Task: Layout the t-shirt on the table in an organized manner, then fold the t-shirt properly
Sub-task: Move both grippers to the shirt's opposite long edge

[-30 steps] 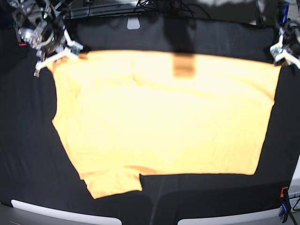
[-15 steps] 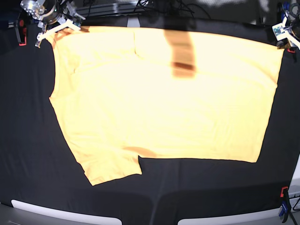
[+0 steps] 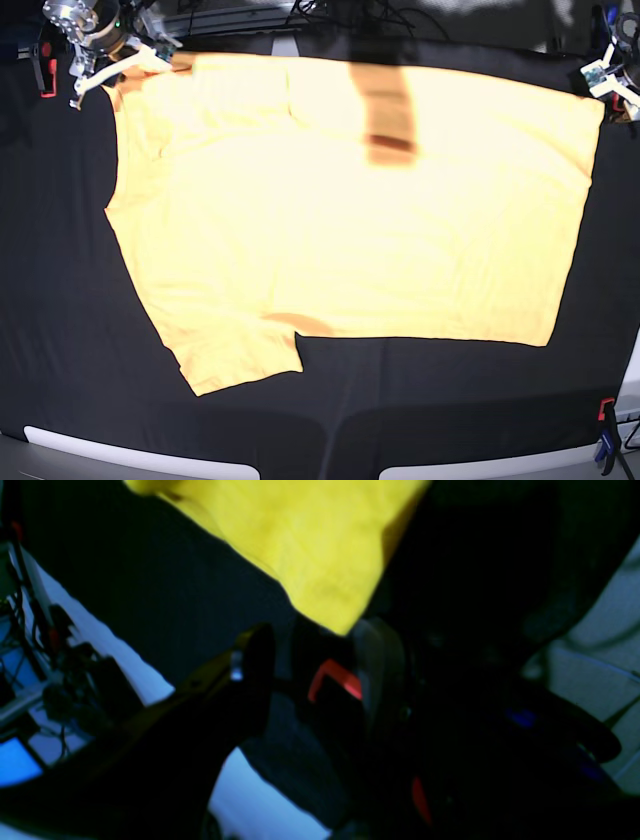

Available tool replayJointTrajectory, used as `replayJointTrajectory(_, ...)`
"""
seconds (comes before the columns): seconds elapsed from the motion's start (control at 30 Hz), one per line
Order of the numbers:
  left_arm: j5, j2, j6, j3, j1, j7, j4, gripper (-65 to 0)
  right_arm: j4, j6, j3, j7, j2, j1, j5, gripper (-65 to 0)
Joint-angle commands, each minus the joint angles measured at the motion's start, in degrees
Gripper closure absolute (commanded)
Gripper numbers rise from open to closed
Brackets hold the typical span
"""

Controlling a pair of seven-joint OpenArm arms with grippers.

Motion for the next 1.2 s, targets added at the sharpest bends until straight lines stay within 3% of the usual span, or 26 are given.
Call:
replayJointTrajectory(0.0, 0.15, -0.94, -1.73, 0.04, 0.79, 2.08, 0.83, -26.6, 1.73, -0.59, 0.94, -0.02, 0.79, -0.26, -0.68, -22.9)
replayJointTrajectory(0.13, 0.02, -3.58, -1.70, 0.04, 0.79, 2.89, 3.78, -26.6, 2.93, -0.70, 4.61, 1.79, 0.76, -0.09, 0.63, -22.9)
replayJointTrajectory(0.3, -4.37, -6.23, -1.73, -3.61, -0.17, 2.49, 4.87, -26.6, 2.91, -1.25, 12.35, 5.66, 0.61, 0.35, 12.90, -22.9)
replayJointTrajectory(0.43, -14.32, -5.77, -1.70, -10.97, -2.32, -4.11, 4.87, -26.6, 2.56, -1.05, 15.21, 6.16, -1.18, 5.25, 20.13, -22.9)
replayJointTrajectory(0.57, -29.31, -0.92, -1.75, -17.09, -9.25, -6.67, 4.63, -26.6, -0.39, -0.83, 15.02, 6.51, -5.07, 11.96, 25.05, -22.9)
replayJointTrajectory(0.67, -38.05, 3.41, -1.92, -18.32, -16.48, -6.60, 3.04, -26.6, -5.22, 1.29, 15.02, 7.91, -8.24, 17.84, 28.11, -22.9)
replayJointTrajectory(0.8, -42.56, 9.51, -3.96, -18.16, -25.57, -5.33, -1.22, -26.5, -11.39, 3.28, 15.02, 7.30, -11.76, 25.64, 32.37, -22.9)
replayJointTrajectory(0.93, -46.01, 15.06, -4.20, -18.14, -34.91, -0.28, -6.32, -26.5, -16.17, 5.14, 15.02, 6.08, -14.60, 31.95, 36.57, -22.9)
replayJointTrajectory(1.03, -49.44, 17.49, -4.83, -17.44, -42.71, 3.58, -12.63, -26.5, -18.62, 5.92, 15.02, 6.08, -16.50, 35.30, 37.16, -22.9)
replayJointTrajectory(1.17, -51.08, 18.99, -7.48, -14.10, -51.89, 3.74, -23.78, -26.5, -19.71, 6.40, 15.02, 5.99, -17.59, 37.24, 38.56, -22.9)
